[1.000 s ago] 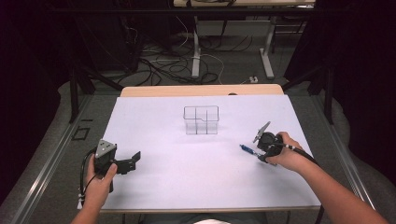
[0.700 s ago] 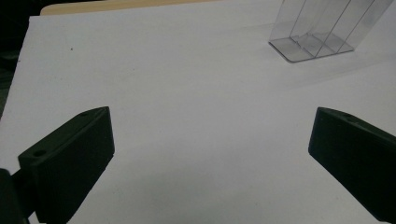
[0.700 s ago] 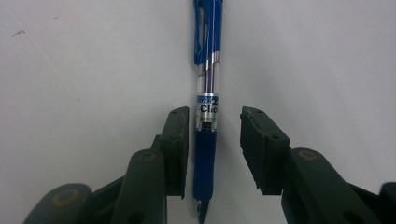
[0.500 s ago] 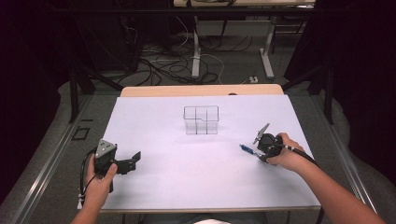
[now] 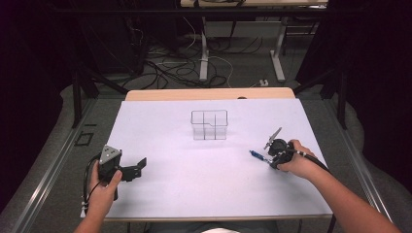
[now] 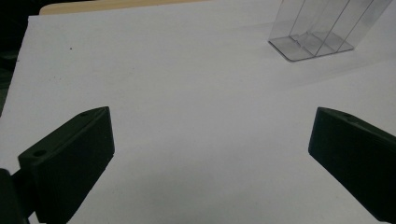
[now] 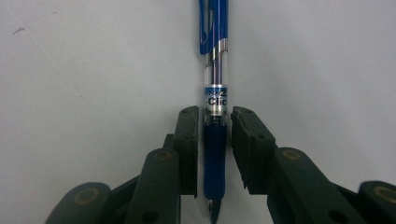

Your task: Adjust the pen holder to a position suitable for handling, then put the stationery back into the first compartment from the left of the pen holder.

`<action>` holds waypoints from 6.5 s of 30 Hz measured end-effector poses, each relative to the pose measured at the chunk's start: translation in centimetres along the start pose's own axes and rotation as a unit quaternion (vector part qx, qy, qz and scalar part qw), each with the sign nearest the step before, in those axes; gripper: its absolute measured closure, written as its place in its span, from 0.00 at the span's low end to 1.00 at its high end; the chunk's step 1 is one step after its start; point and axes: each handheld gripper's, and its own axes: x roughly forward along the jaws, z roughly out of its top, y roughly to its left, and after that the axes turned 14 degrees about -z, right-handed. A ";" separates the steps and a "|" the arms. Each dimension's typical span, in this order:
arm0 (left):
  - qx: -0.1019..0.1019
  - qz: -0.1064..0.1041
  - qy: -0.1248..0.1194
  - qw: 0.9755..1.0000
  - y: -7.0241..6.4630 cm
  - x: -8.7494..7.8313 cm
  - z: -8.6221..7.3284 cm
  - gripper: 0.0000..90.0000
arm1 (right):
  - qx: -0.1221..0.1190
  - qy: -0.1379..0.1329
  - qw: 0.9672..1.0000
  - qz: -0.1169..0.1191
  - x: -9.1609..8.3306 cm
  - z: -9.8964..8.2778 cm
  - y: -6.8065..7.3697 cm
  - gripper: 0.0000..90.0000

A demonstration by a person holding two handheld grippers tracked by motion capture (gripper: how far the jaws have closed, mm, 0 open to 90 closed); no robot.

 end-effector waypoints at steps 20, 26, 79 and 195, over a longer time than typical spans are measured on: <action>0.000 0.000 0.000 1.000 0.0 0.0 0.0 0.00 | 0.004 0.021 1.000 0.005 -0.1 0.3 -0.1 0.88; 0.000 -0.001 -0.001 1.000 0.0 0.0 0.0 0.00 | 0.004 0.025 1.000 0.007 -0.1 0.4 -0.2 0.88; 0.024 0.001 0.012 1.000 -1.1 0.3 0.5 0.00 | -0.239 -0.130 0.941 -0.201 -6.6 3.9 3.3 0.88; 0.185 -0.262 0.209 0.924 -16.8 13.4 13.1 0.71 | -0.600 -0.221 0.653 -0.407 -8.5 8.1 11.7 0.88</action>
